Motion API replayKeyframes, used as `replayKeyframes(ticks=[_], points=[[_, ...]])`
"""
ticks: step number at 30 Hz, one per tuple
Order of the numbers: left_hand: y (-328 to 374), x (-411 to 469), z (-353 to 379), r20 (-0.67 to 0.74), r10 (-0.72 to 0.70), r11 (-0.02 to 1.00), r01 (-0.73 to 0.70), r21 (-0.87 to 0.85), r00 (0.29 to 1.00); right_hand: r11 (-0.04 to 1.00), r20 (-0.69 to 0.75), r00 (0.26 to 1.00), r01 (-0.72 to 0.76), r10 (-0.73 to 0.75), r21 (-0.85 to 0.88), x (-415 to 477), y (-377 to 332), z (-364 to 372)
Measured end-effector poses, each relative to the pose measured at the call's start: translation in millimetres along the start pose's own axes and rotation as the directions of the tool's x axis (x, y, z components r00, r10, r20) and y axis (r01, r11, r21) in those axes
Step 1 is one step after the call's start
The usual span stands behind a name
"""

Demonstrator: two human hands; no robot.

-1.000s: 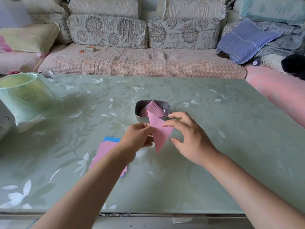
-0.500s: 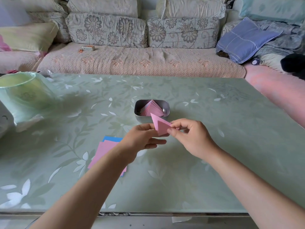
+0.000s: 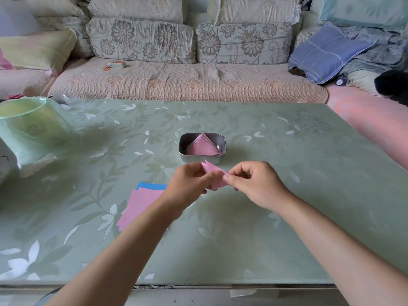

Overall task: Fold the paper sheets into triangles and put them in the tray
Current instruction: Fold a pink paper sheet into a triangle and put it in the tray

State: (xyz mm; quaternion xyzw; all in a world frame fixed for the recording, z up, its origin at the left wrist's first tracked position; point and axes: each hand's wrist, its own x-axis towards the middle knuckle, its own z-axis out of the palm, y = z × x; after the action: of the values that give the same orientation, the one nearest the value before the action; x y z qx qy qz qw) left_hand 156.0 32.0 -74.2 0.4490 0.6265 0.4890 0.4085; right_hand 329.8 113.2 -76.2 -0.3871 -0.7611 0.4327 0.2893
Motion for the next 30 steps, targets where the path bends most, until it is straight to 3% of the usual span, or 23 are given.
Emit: replayKeyframes(ticks=[6,10,18,25,30], points=[[-2.5,-0.5,0.3,0.003,0.004,1.0,-0.004,-0.025,1.0,0.998,-0.032,0.999,0.026,-0.024,0.061,-0.6,-0.8,2.6],[-2.6,-0.3,0.0,0.033,-0.003,0.999,0.005,-0.054,0.999,0.986,-0.042,0.999,-0.026,0.033,0.164,0.2,-3.3,2.7],[-2.4,-0.9,2.2,0.064,0.008,1.0,-0.006,-0.027,0.998,0.975,0.02,0.993,-0.119,0.117,0.187,0.0,-4.7,-2.4],[-2.9,1.1,-3.4,-0.039,0.235,0.968,-0.23,0.105,0.971,0.955,0.098,0.974,-0.219,0.203,0.202,1.7,-7.5,-10.0],[-2.2,1.2,-14.7,0.052,0.287,0.938,-0.292,0.187,0.956,0.917,0.21,0.939,-0.318,0.271,0.239,2.4,-8.2,-17.5]])
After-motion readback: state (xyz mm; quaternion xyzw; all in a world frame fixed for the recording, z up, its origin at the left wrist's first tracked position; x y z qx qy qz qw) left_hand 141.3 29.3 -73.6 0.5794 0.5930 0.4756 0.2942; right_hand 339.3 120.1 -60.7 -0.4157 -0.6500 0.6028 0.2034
